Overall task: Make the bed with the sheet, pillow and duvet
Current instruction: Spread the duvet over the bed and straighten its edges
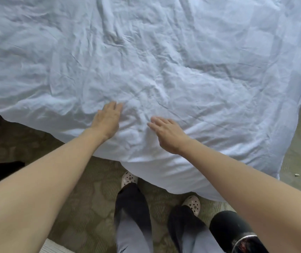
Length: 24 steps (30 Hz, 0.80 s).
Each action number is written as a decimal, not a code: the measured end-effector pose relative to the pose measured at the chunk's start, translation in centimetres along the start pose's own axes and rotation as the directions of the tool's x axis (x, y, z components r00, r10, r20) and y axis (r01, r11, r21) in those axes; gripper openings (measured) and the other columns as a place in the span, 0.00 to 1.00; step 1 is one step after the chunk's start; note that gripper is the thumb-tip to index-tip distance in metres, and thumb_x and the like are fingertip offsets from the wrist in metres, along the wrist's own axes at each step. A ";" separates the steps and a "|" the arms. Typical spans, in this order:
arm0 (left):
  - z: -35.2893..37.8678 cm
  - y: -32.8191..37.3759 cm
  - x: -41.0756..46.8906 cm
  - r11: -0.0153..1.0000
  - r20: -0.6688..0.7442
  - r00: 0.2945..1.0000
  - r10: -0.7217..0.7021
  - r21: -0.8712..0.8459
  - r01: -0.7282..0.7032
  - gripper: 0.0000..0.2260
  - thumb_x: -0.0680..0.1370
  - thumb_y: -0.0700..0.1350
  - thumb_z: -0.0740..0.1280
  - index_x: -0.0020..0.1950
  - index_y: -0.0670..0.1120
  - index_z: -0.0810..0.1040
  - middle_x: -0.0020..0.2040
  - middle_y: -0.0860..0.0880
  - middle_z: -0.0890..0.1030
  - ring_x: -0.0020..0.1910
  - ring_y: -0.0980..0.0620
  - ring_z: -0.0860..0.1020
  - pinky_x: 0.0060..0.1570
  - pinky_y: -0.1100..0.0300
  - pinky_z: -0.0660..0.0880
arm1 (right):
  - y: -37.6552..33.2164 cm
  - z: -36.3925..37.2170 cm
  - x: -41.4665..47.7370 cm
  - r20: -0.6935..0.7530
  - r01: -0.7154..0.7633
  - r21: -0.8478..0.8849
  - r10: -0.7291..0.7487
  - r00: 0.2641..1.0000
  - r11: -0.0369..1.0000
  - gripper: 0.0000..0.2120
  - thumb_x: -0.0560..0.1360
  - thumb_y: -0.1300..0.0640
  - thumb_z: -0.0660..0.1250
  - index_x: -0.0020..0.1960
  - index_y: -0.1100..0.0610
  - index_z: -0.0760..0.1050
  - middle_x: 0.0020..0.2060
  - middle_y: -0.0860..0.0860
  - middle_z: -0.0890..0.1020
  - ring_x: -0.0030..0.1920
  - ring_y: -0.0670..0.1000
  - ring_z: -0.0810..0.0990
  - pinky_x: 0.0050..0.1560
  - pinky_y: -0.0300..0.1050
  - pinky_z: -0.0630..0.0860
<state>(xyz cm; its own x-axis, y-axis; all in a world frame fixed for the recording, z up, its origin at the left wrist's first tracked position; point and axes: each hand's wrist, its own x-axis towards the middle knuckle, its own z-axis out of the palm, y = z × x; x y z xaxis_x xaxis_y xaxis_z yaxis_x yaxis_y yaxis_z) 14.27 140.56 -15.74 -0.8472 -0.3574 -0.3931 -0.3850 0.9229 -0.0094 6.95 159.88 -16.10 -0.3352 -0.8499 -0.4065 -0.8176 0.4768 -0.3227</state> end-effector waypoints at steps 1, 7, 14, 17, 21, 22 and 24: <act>-0.3 -1.1 0.9 1.000 0.006 1.000 0.013 0.024 -0.013 0.22 0.77 0.31 0.54 0.71 0.42 0.60 0.69 0.40 0.63 0.68 0.41 0.63 0.59 0.49 0.67 | -0.4 -0.3 1.2 -0.009 -0.009 -0.020 0.009 1.000 1.000 0.29 0.77 0.67 0.53 0.76 0.56 0.51 0.76 0.55 0.51 0.76 0.54 0.51 0.73 0.53 0.54; -1.2 -7.6 6.9 0.978 0.013 0.986 0.165 0.131 -0.165 0.25 0.82 0.39 0.51 0.78 0.45 0.47 0.78 0.43 0.46 0.77 0.45 0.48 0.71 0.47 0.55 | -2.5 -1.4 9.6 -0.133 -0.085 -0.064 0.076 0.988 0.994 0.27 0.82 0.58 0.49 0.77 0.51 0.42 0.77 0.51 0.41 0.77 0.52 0.40 0.74 0.58 0.42; 1.2 -12.7 8.7 0.957 0.039 0.966 0.256 0.128 -0.259 0.25 0.82 0.51 0.46 0.78 0.47 0.44 0.78 0.45 0.42 0.77 0.47 0.45 0.73 0.44 0.46 | -4.2 0.1 14.7 -0.187 -0.135 -0.090 0.116 0.975 0.987 0.27 0.78 0.48 0.43 0.76 0.51 0.53 0.76 0.54 0.54 0.76 0.55 0.53 0.73 0.57 0.45; 4.3 -14.5 6.1 0.945 0.006 0.950 0.313 0.098 -0.312 0.31 0.77 0.57 0.39 0.77 0.44 0.45 0.78 0.45 0.45 0.77 0.47 0.46 0.73 0.43 0.44 | -5.7 2.4 15.0 -0.250 -0.124 -0.183 0.075 0.965 0.975 0.25 0.75 0.48 0.50 0.69 0.53 0.70 0.68 0.57 0.72 0.67 0.59 0.72 0.68 0.57 0.52; 6.8 -15.1 3.0 0.957 0.014 0.957 0.290 0.022 -0.291 0.29 0.74 0.57 0.32 0.73 0.47 0.34 0.73 0.51 0.32 0.73 0.55 0.35 0.68 0.54 0.26 | -9.6 5.3 14.3 -0.183 -0.155 -0.192 0.119 0.976 0.969 0.25 0.76 0.48 0.49 0.70 0.52 0.69 0.69 0.56 0.71 0.69 0.58 0.70 0.70 0.55 0.43; 7.4 -15.2 2.2 0.957 0.011 0.957 0.290 0.014 -0.290 0.28 0.73 0.57 0.31 0.72 0.48 0.31 0.72 0.51 0.30 0.72 0.55 0.32 0.66 0.56 0.24 | -10.6 6.0 14.1 -0.170 -0.152 -0.173 0.123 0.978 0.973 0.25 0.77 0.48 0.49 0.70 0.52 0.68 0.70 0.55 0.70 0.69 0.58 0.69 0.70 0.55 0.43; 8.3 -15.7 0.6 0.956 0.008 0.957 0.291 0.022 -0.292 0.27 0.73 0.56 0.29 0.71 0.49 0.30 0.71 0.52 0.28 0.71 0.54 0.30 0.66 0.57 0.23 | -12.5 7.1 13.9 -0.145 -0.152 -0.166 0.128 0.981 0.974 0.25 0.77 0.49 0.48 0.70 0.53 0.69 0.69 0.55 0.71 0.69 0.57 0.70 0.71 0.55 0.47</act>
<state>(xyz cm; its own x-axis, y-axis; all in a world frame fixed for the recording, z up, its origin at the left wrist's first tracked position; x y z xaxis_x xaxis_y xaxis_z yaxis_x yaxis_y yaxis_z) 22.86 127.03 -23.47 -0.9197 -0.0717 -0.3860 -0.1129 0.9899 0.0851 15.80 143.74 -23.77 -0.5018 -0.8052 -0.3161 -0.8233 0.5567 -0.1111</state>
